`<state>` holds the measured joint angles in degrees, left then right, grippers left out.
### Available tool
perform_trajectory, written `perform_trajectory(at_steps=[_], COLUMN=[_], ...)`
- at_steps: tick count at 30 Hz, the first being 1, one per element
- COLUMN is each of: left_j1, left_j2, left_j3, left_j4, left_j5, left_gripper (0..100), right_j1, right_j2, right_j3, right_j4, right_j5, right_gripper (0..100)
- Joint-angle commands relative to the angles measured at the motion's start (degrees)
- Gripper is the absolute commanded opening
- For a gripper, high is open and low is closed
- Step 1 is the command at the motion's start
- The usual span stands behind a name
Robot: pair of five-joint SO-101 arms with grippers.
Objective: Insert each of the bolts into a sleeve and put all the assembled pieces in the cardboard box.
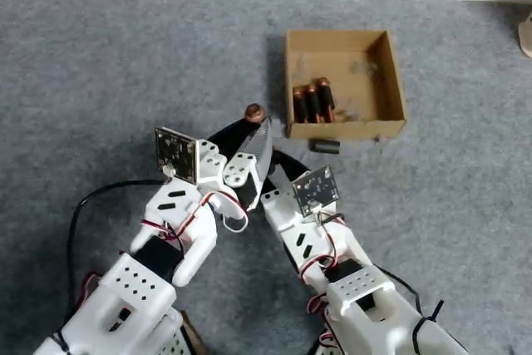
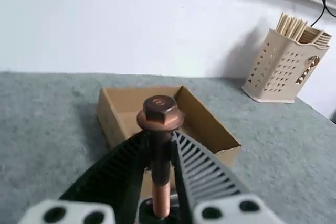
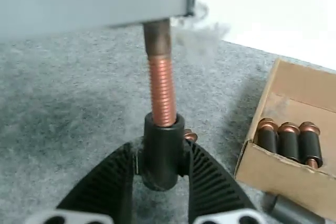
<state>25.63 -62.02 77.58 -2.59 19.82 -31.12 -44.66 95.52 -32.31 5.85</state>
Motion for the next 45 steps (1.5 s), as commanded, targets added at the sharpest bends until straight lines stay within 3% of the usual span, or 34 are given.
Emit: perform_trajectory(at_steps=[1,17,24,31,37,42,45], left_j1=[1.54,2.33,-1.01,-1.54,-1.8,-1.89,-1.89], left_j2=[-1.36,-1.89,-1.45,-1.63,-1.8,-1.8,-1.89], left_j3=[1.54,5.67,4.79,4.0,1.98,2.42,2.95], left_j4=[-0.97,-1.32,-4.04,-3.96,2.02,2.46,2.37], left_j5=[-6.77,-8.0,5.27,5.1,2.81,2.2,-1.76], left_gripper=[1,1,1,1,1,1,1], right_j1=[-0.4,-0.31,-0.4,-4.62,-4.62,-3.82,-1.8], right_j2=[-0.04,0.04,-0.04,-0.04,-0.04,-0.13,-0.04], right_j3=[8.4,8.4,8.4,8.4,8.4,8.4,8.4], right_j4=[-1.54,-1.54,-1.63,-1.63,-1.63,-1.89,-4.09], right_j5=[0.62,0.44,0.53,0.62,0.7,3.43,3.43], right_gripper=[0.5,0.5,0.5,0.5,0.5,0.5,0.5])
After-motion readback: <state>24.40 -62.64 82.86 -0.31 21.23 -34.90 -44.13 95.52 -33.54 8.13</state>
